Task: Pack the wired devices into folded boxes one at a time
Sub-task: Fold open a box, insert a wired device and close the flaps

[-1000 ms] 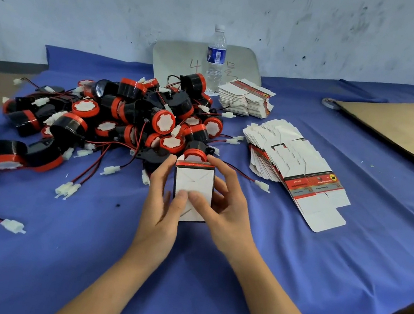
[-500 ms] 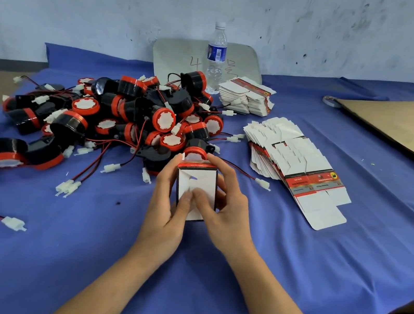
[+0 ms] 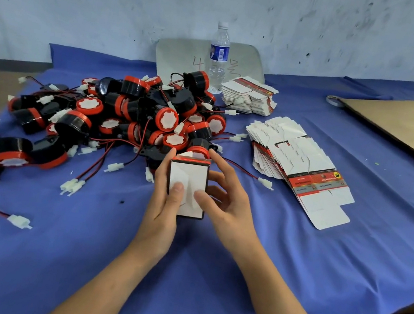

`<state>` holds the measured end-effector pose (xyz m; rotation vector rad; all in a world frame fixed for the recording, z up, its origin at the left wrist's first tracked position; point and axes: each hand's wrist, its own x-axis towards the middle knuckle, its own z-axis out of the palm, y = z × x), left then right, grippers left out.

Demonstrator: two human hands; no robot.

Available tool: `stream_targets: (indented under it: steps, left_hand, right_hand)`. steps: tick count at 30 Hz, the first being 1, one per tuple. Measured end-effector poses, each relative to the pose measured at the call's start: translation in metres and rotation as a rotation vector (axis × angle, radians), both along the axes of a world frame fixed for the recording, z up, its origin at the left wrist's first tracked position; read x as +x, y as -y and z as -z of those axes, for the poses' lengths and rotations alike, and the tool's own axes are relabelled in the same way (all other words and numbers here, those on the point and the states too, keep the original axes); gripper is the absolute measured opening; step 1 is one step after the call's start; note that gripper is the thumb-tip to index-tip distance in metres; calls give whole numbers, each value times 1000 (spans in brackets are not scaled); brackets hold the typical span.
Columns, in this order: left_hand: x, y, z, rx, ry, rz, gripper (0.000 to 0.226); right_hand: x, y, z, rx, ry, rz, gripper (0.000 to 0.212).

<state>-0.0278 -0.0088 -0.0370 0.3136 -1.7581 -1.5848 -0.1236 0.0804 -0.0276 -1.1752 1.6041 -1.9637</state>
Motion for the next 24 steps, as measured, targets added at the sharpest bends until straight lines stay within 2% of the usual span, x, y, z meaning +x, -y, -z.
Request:
stream_targets:
  steps: [6,13,14,15,17,18,20,22,24]
  left_hand:
    - [1,3,0,110,52,102,55]
    - [1,3,0,46,45,96,59]
    - [1,2,0,19,36,67,63]
    - [1,3,-1,-16,34,31,67]
    - [1,5,-2,-113,62,-26,75]
    - [2,7,-2,-145,83,-32,79]
    - [1,14,1,-139,119,-29,85]
    - [1,22,4,-144,171,-33,84]
    - [1,29,6,-156,239,-13,86]
  right_hand:
    - [-2,-4,-9,-44,199,-193,77]
    - [-6,-8,-8,-25,196,-280,86]
    - [-6,-8,-6,-21,96,-211,88]
    - [-6,-8,-4,4,-84,-112,90]
    - [-6,-6,1,145,-594,82,92]
    - [-4,-4,3,204,-762,119,93]
    - [-2,-5,2,249,-846,96,93]
    - [-1,-9,-2,145,-789,103,82]
    - [-2,-11,-7,-13,-682,248,64]
